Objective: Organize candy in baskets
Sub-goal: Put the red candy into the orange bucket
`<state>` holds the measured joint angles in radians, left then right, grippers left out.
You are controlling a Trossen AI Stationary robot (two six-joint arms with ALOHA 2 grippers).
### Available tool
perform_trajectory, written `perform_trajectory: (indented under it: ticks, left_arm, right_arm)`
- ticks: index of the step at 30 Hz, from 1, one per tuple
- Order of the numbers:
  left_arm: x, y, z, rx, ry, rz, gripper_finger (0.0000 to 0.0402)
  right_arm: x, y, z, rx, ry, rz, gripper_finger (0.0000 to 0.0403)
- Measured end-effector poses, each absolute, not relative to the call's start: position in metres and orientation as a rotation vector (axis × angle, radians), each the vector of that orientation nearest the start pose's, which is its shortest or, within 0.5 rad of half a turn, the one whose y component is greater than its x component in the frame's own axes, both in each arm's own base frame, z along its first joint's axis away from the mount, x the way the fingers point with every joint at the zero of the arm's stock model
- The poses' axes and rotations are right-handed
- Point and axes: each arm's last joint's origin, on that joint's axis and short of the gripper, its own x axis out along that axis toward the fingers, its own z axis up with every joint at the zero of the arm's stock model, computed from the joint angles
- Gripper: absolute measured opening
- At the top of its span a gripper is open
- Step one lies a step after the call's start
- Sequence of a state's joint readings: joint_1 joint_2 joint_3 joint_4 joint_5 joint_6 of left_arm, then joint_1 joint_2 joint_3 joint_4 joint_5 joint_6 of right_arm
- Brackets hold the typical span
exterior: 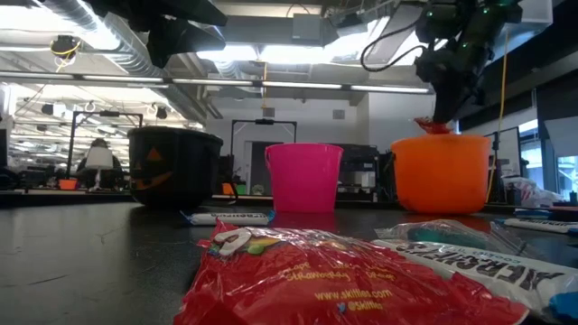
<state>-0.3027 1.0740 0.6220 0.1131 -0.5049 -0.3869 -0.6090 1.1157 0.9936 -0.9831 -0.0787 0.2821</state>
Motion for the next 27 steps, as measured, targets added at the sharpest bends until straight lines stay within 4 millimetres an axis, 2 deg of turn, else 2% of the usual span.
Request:
perform_trajectory:
  ticks: [5, 8, 16, 27]
  left_arm:
    - [0.222, -0.055, 0.252, -0.252, 0.268, 0.257, 0.0195]
    - [0.222, -0.055, 0.252, -0.253, 0.268, 0.257, 0.0195]
    - [0.222, -0.055, 0.252, -0.253, 0.267, 0.258, 0.0195]
    - [0.222, -0.055, 0.252, -0.249, 0.268, 0.258, 0.0195]
  right_arm:
    - [0.160, -0.115, 0.288, 0.534, 0.957, -0.785, 0.0001]
    - [0.160, -0.116, 0.286, 0.532, 0.976, -0.817, 0.0001]
    - [0.160, -0.111, 0.277, 0.626, 1.087, -0.707, 0.0001]
    - [0.161, -0.105, 0.277, 0.744, 1.083, -0.535, 0.0001]
